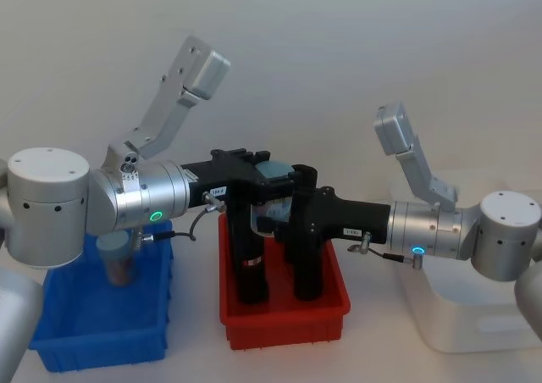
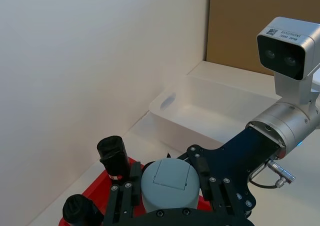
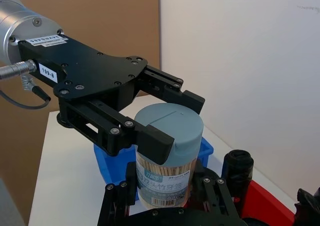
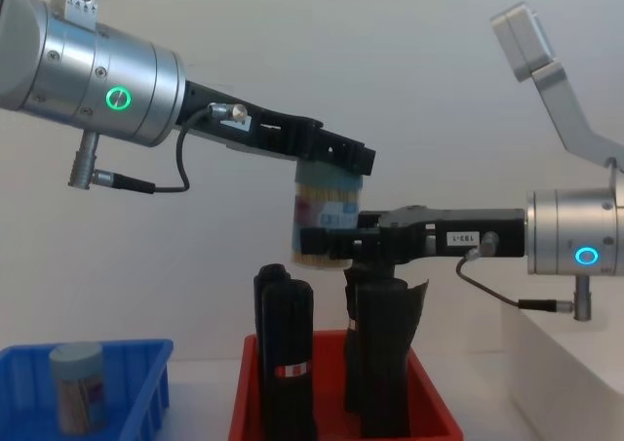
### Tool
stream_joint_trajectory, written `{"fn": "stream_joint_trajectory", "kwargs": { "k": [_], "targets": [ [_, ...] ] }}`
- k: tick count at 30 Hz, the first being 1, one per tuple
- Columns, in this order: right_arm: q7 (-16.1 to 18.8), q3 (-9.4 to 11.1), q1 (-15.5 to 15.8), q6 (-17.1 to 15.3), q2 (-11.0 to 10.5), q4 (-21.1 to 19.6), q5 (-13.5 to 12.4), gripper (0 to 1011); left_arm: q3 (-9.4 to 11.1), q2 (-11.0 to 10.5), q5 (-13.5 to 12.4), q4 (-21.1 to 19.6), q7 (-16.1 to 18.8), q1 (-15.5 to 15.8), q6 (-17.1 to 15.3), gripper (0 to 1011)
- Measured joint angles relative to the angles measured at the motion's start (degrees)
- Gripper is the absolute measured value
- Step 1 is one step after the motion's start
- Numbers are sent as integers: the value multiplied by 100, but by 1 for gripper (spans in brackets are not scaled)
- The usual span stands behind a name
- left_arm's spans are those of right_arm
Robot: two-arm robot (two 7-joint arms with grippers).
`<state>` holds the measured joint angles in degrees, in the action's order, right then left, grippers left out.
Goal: Pick the cotton swabs from the blue box and place them into the white box.
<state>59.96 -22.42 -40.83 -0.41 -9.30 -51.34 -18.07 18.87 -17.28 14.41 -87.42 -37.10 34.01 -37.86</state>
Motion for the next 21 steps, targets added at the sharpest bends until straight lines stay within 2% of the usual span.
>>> {"fn": "stream_joint_trajectory", "kwargs": {
  "k": [11,21],
  "targets": [
    [42,-24,-2,38,-20,-46,-61,642,3,0,0,3,-5,0,-1,671],
    [43,-37,11,52,-51,-87,-90,641,4,0,-6,5,3,0,-3,951]
  ]
}}
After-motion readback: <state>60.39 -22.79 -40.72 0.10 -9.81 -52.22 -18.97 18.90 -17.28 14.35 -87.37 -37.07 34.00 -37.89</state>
